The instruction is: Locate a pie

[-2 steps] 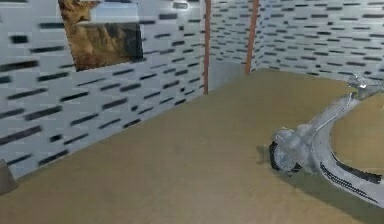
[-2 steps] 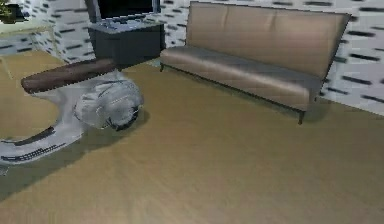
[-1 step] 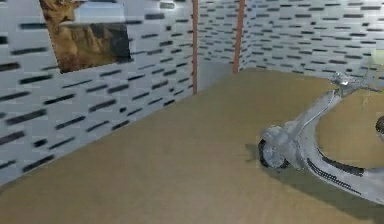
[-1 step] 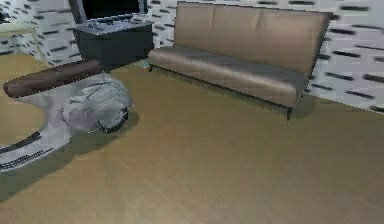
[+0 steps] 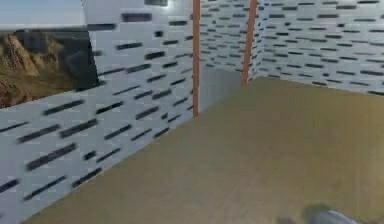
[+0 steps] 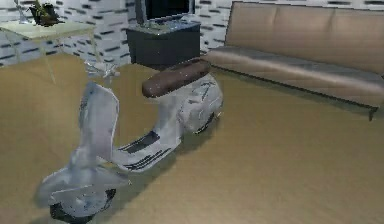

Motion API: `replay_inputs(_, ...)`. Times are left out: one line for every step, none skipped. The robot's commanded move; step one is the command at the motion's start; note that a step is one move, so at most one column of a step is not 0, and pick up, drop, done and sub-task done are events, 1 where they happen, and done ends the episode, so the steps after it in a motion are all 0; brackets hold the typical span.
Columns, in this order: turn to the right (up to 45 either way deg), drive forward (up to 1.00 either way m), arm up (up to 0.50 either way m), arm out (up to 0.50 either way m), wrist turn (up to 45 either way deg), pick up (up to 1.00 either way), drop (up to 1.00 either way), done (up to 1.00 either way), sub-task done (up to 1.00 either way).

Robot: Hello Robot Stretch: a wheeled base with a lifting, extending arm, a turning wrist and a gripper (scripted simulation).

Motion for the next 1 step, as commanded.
replay_inputs(0.0, 0.8, 0.0, 0.0, 0.0, 0.0, 0.0, 0.0, 0.0)
